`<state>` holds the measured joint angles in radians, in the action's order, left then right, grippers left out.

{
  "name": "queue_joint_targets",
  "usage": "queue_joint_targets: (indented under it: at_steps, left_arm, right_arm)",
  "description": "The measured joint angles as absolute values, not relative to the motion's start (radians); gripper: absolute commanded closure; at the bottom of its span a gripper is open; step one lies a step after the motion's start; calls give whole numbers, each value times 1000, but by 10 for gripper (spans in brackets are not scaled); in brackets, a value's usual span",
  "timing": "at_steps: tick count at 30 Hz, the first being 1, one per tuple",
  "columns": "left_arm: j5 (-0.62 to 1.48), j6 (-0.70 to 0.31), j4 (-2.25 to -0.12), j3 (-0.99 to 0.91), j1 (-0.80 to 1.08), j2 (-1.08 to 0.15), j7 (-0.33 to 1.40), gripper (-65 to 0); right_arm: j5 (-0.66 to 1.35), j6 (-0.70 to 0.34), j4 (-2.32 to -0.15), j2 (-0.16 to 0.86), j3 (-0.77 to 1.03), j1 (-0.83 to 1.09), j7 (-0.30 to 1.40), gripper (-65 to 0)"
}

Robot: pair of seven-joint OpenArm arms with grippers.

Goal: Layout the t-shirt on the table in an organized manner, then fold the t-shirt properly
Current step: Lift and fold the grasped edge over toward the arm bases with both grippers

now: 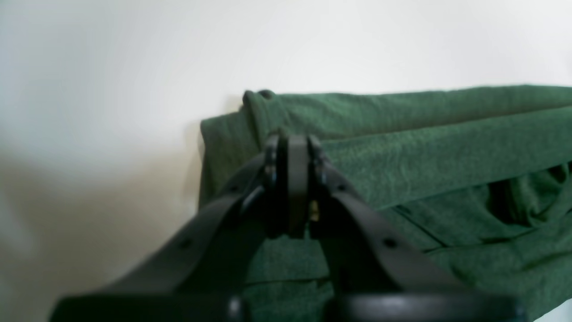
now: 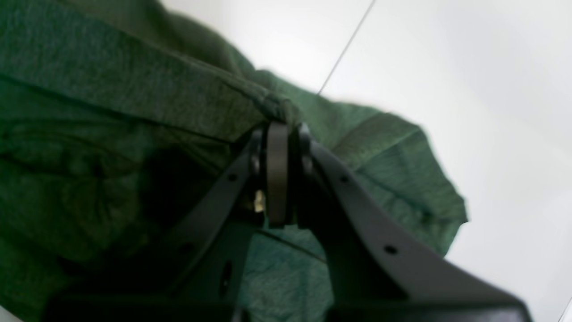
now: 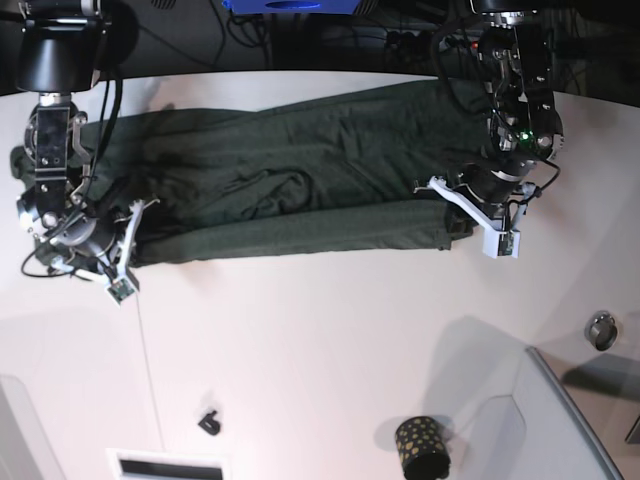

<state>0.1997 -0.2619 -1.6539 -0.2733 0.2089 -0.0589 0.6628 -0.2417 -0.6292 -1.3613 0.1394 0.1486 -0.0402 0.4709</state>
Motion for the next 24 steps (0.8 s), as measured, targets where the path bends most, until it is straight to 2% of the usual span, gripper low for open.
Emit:
queue_joint_targets:
  at_steps: [24]
  left_arm:
    - [196, -262, -1676, -198, 295, -76, 659, 0]
  right_arm:
    - [-242, -626, -1434, 134, 149, 108, 473, -2]
